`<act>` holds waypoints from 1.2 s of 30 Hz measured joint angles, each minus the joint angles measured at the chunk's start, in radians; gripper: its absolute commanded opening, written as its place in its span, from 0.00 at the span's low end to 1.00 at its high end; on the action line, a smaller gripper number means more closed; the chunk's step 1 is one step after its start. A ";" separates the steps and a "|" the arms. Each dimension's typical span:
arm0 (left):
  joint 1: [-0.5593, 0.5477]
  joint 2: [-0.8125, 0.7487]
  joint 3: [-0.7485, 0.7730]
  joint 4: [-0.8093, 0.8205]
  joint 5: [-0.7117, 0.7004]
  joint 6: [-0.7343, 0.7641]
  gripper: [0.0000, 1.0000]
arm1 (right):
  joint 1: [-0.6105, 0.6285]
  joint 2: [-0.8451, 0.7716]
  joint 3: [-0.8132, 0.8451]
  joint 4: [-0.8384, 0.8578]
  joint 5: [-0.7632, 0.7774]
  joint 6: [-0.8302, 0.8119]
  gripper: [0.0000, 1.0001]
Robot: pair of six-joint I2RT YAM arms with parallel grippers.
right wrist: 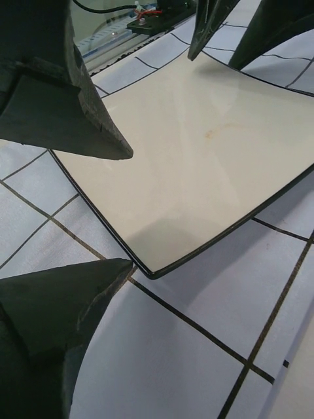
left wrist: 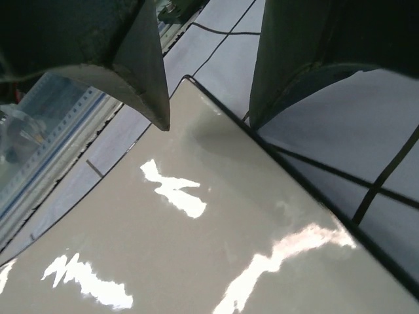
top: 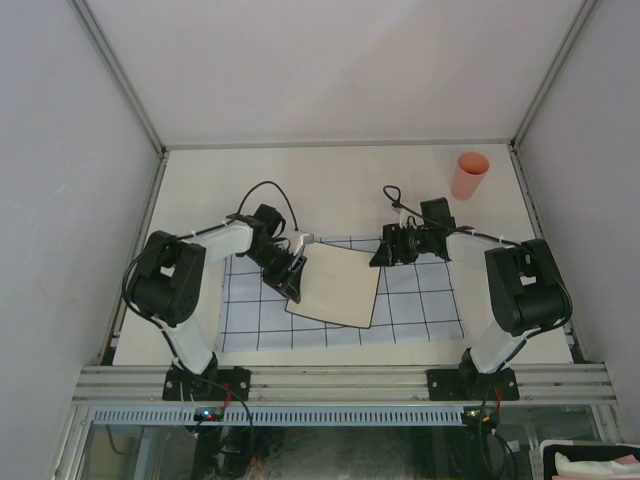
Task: Set the dinner table for one person
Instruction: Adjust the plate on the napkin.
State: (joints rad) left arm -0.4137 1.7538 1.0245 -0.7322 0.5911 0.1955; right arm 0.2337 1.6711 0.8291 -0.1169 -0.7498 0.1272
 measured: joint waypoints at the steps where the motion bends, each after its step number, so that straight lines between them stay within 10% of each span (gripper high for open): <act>1: 0.000 0.015 0.008 -0.004 0.021 0.001 0.54 | -0.003 -0.001 0.000 0.004 0.000 0.000 0.59; 22: 0.003 0.084 0.026 -0.048 0.127 0.075 0.30 | 0.019 0.100 0.000 0.134 -0.013 0.031 0.48; 36: 0.015 0.085 0.040 -0.113 0.123 0.087 0.02 | 0.027 0.127 0.000 0.203 -0.024 0.071 0.15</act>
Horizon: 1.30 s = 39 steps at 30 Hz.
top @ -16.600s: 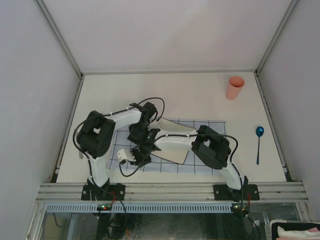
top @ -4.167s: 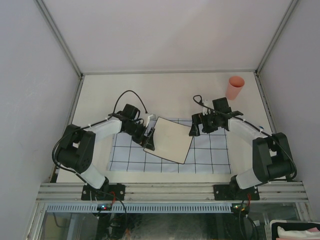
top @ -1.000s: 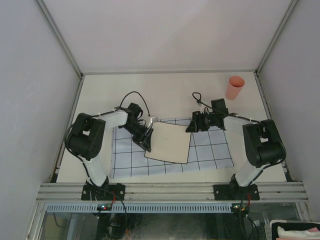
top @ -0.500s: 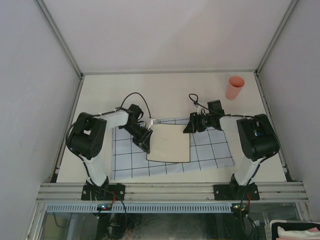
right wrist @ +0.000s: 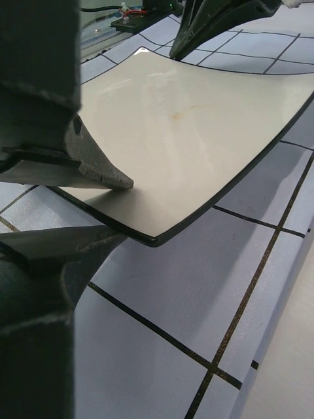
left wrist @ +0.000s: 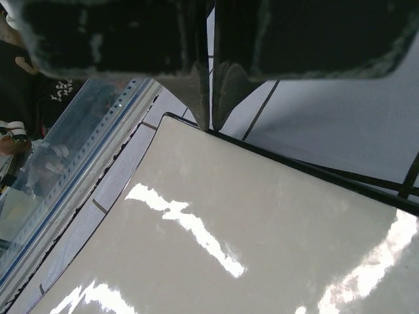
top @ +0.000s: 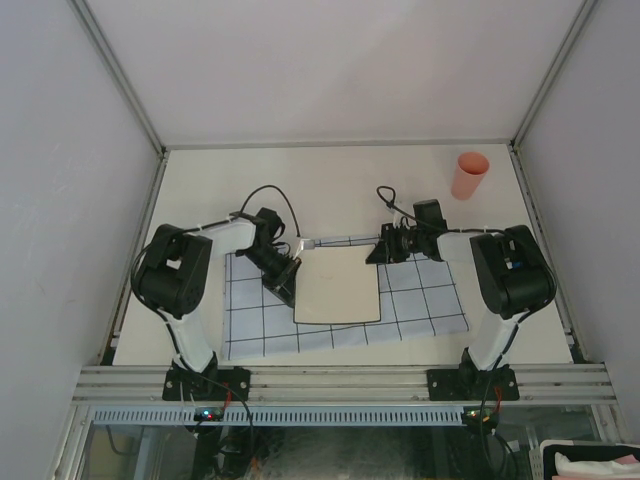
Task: Set the dinner table for one person
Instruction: Adjust the plate on the napkin.
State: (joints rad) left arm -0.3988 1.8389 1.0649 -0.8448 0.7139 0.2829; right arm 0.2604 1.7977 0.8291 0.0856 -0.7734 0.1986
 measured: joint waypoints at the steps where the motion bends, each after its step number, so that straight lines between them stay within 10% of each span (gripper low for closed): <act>1: 0.000 0.002 0.004 -0.005 -0.003 0.003 0.02 | 0.000 0.000 0.000 0.000 0.000 0.000 0.15; 27: -0.014 0.020 0.075 -0.025 0.021 0.026 0.21 | 0.008 0.078 0.119 -0.060 -0.050 0.003 0.15; 39: -0.014 -0.091 0.031 0.015 -0.117 0.051 0.33 | 0.007 0.114 0.128 -0.060 -0.063 -0.012 0.47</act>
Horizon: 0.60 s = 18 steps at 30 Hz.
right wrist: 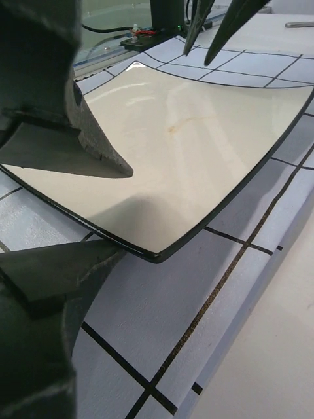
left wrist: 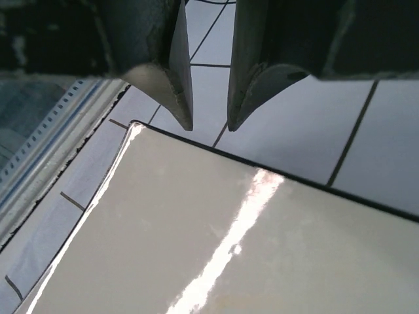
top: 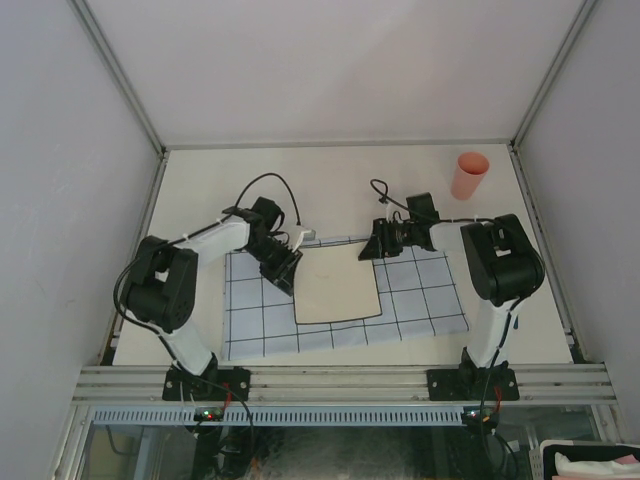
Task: Set the dinner table for one person
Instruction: Adjust the plate on the napkin.
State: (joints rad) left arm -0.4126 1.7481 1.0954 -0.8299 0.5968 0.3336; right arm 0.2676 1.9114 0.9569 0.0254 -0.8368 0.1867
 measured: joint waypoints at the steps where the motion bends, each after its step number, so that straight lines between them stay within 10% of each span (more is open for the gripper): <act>1: 0.002 -0.019 0.000 0.005 -0.023 0.002 0.33 | 0.000 0.000 0.000 0.001 -0.013 -0.001 0.50; 7: 0.045 -0.113 0.000 0.027 -0.114 0.021 0.33 | -0.013 -0.006 0.002 -0.002 -0.069 0.000 0.78; 18: 0.195 -0.183 -0.013 0.074 -0.268 0.048 0.35 | -0.100 -0.126 0.002 -0.060 -0.004 -0.064 0.98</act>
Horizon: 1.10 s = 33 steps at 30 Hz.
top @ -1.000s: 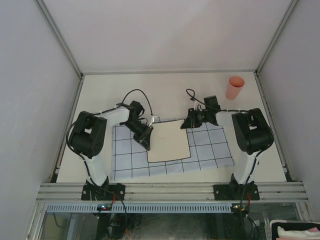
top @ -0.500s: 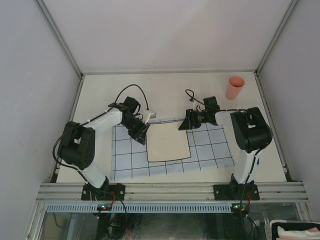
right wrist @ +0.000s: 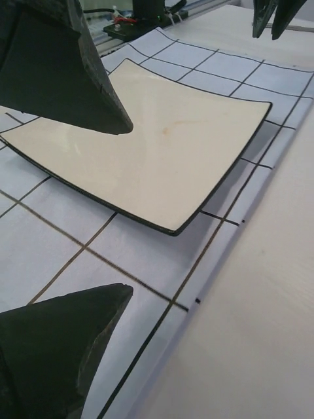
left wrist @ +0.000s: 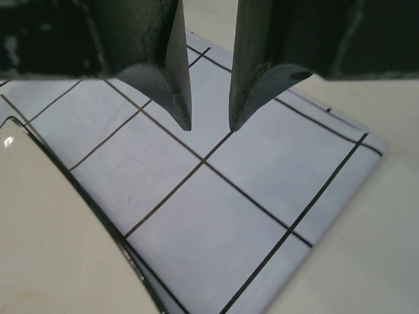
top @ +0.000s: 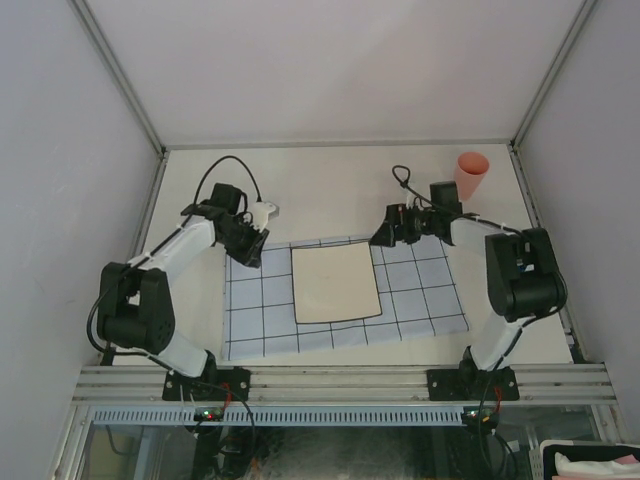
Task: Set the dinner table for one person
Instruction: Adjust the plate on the napkin, then adjust the napkin at the center of the board.
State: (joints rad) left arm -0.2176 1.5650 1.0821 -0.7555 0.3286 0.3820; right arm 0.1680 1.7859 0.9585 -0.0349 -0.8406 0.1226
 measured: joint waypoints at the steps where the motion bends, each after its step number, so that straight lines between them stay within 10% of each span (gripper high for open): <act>1: 0.006 -0.014 -0.010 0.011 -0.015 0.004 0.36 | -0.009 -0.019 0.000 -0.004 0.003 -0.005 0.99; 8: 0.016 -0.179 -0.163 0.088 -0.091 0.138 0.46 | -0.016 -0.250 0.000 -0.172 0.082 -0.290 0.95; 12: 0.016 -0.192 -0.157 0.074 -0.098 0.198 0.10 | -0.012 -0.379 0.000 -0.296 0.153 -0.523 0.43; 16: -0.003 -0.174 -0.115 0.050 -0.107 0.261 0.00 | -0.075 -0.410 0.000 -0.407 0.212 -0.691 0.00; 33: -0.317 -0.069 -0.142 0.061 -0.252 0.291 0.00 | -0.027 -0.448 0.000 -0.824 0.241 -1.224 0.00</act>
State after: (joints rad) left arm -0.5343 1.4960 0.9398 -0.6945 0.0769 0.6731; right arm 0.1413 1.3380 0.9585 -0.8585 -0.5991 -1.1011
